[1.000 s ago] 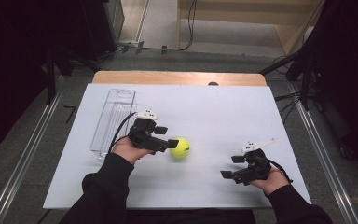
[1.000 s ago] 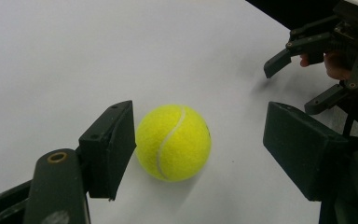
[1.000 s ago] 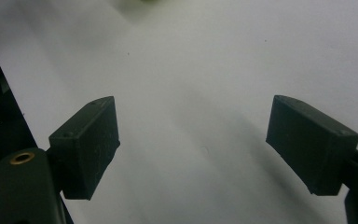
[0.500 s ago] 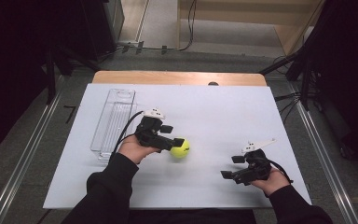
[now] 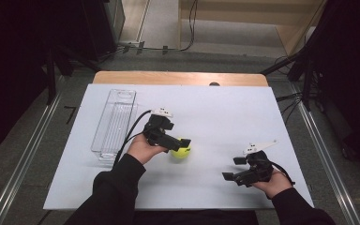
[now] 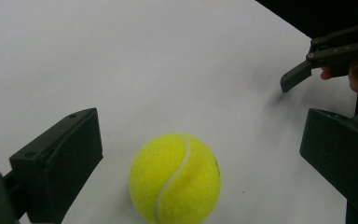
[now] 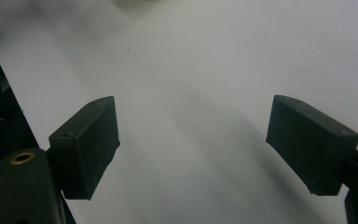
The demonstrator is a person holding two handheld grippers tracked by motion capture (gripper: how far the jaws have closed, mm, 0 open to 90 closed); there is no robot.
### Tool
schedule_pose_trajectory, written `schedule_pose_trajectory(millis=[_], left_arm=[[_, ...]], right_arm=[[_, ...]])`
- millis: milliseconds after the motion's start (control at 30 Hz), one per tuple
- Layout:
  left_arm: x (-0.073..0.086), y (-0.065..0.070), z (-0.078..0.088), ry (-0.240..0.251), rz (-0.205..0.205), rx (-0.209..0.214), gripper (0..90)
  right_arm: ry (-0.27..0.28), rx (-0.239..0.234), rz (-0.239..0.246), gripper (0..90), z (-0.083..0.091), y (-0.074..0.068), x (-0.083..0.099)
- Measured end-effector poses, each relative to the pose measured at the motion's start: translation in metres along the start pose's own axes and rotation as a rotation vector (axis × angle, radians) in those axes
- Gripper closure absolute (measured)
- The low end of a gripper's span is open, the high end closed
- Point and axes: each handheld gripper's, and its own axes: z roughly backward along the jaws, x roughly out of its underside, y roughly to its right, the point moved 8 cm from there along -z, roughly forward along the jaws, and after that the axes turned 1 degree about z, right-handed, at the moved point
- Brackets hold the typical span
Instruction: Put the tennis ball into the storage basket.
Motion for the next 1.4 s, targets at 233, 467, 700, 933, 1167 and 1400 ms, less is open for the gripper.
schedule_pose_trajectory(millis=[233,467,700,933,1167,1400], left_arm=[[0.002,0.001,-0.008,-0.018,-0.022,-0.016,0.0],[0.002,0.000,-0.009,-0.016,-0.028,-0.023,0.0],[0.004,0.000,-0.010,-0.010,-0.014,-0.015,0.0],[0.008,0.000,-0.015,-0.023,-0.041,-0.032,0.0],[0.012,0.000,-0.019,-0.025,-0.045,-0.035,0.0],[0.015,-0.001,-0.020,-0.026,-0.050,-0.037,0.0]], right_arm=[[0.005,0.002,-0.003,14.9,0.001,0.001,0.001],[0.006,0.002,-0.003,14.9,0.001,0.001,0.001],[0.006,0.003,-0.003,14.9,0.002,0.001,0.000],[0.006,0.005,0.001,14.9,0.002,0.001,0.001],[0.005,0.006,0.002,14.9,0.002,0.001,0.001],[0.004,0.011,-0.004,14.9,0.002,0.002,0.001]])
